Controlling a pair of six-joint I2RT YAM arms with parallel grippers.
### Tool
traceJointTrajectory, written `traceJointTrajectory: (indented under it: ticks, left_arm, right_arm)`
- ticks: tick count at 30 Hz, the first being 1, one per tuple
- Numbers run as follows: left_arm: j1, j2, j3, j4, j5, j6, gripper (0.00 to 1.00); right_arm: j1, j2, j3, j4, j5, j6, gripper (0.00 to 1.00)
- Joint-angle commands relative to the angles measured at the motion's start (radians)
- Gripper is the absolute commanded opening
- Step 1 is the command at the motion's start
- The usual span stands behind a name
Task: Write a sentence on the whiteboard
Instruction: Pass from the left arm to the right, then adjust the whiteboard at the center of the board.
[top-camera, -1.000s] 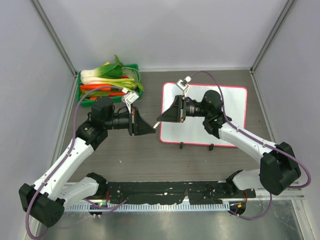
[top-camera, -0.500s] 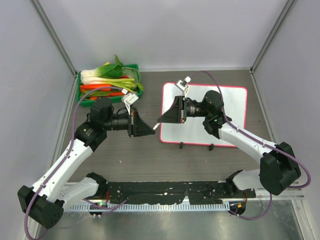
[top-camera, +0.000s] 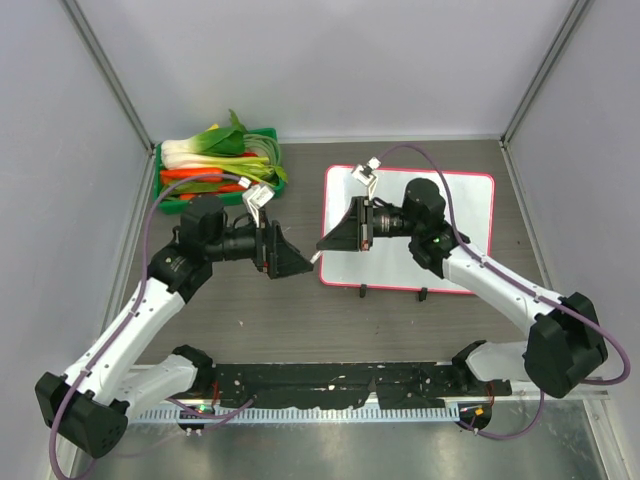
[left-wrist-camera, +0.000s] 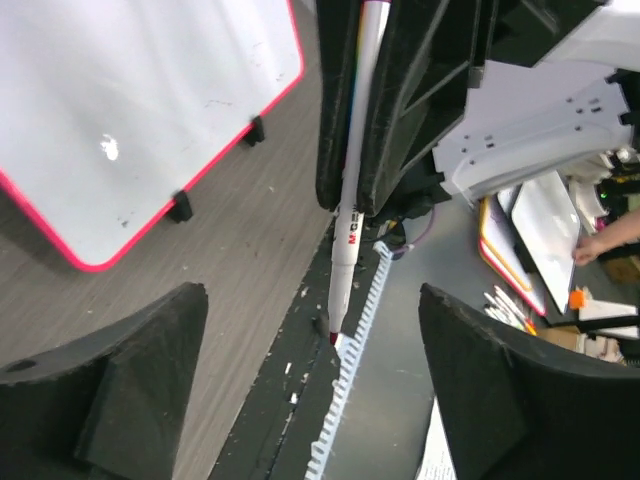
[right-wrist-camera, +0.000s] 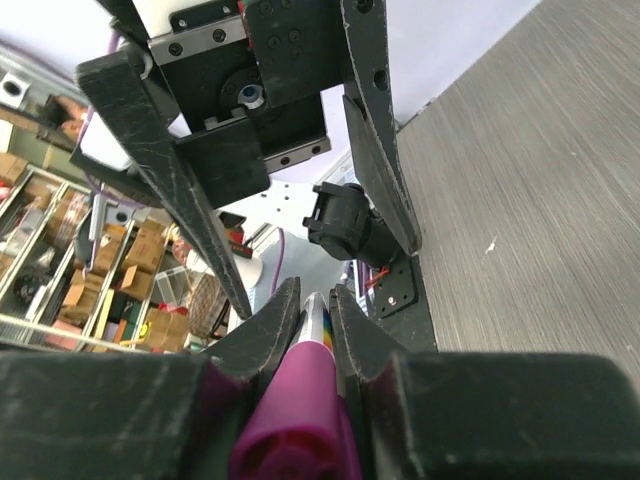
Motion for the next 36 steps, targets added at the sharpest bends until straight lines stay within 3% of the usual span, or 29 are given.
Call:
traceJointTrajectory:
  ticks: [1,11,19,28,36]
  left_arm:
    - [0.006,-0.043,0.034,-0.015,-0.116,-0.010,0.96]
    - [0.005,-0.071,0.017,-0.038,-0.215,-0.025,1.00]
    - [0.003,-0.006,-0.009,-0.081,-0.244,-0.030,1.00]
    - [-0.104,0.086,-0.014,-0.054,-0.347,-0.030,1.00]
    - [-0.210,0.202,0.014,0.017,-0.484,-0.039,1.00]
  right_arm:
    - [0.003,-0.065,0.103,-0.333,0.105,-0.254,0.01]
    - [0.003,-0.142,0.105,-0.623,0.493,-0.398,0.01]
    - [0.001,-0.275,0.045,-0.718,0.761,-0.412,0.01]
    - [-0.019,-0.398,-0.002,-0.831,0.903,-0.408,0.01]
    - [-0.029,-0.453,-0.015,-0.854,0.938,-0.420,0.01]
